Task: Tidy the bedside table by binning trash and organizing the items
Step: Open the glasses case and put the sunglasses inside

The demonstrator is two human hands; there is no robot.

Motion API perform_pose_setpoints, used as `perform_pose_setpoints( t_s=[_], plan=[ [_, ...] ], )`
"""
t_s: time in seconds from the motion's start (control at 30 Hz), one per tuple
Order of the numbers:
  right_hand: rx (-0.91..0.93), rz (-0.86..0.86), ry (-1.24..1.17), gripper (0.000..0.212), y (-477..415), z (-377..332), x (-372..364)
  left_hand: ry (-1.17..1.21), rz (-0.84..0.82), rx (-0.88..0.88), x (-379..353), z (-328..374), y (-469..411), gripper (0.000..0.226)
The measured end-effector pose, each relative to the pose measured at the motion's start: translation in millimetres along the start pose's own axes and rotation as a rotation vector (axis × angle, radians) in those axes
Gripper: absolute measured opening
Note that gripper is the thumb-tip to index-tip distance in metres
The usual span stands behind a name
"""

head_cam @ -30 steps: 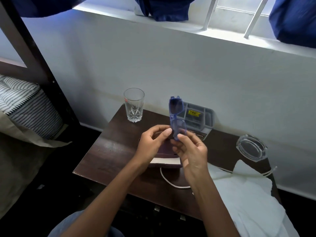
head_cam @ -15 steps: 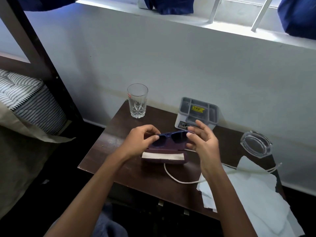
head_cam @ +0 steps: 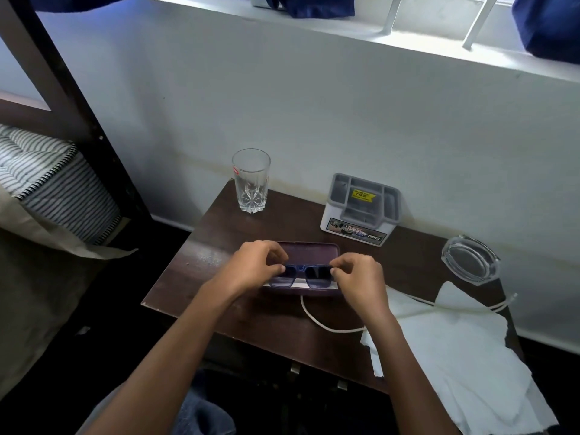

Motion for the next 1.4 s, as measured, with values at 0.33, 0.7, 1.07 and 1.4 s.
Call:
perform_pose_setpoints(
  t_s=[0.33, 0.7, 1.07, 1.4],
  plan=[
    [0.094, -0.034, 0.088, 0.012, 0.1, -5.1, -5.1, -0.114, -0.031, 0.017, -9.0, -4.5, -2.7, 0.013],
    [0.069, -0.084, 0.071, 0.012, 0.6, -1.4, -9.4, -0.127, -0.036, 0.053, -10.0, -11.1, -5.8, 0.011],
    [-0.016, -0.075, 0.026, 0.025, -0.7, 8.4, -5.1, -0.018, 0.149, 0.18, 10.5, -31.6, -12.9, 0.016],
    [-0.33, -0.107, -0.339, 0.031, -0.6, 31.1, -9.2, 0.221, -0.122, 0.384, -6.6, -39.9, -6.0, 0.021]
  ],
)
Point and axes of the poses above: each hand's wrist, its own y-axis away from the middle knuckle, its own x-axis out of the back of the hand, z = x × y, the point moved 7 cm from there along -y, towards the middle knuckle, and after that the axes turned 7 degrees about x, right-handed, at the moved point
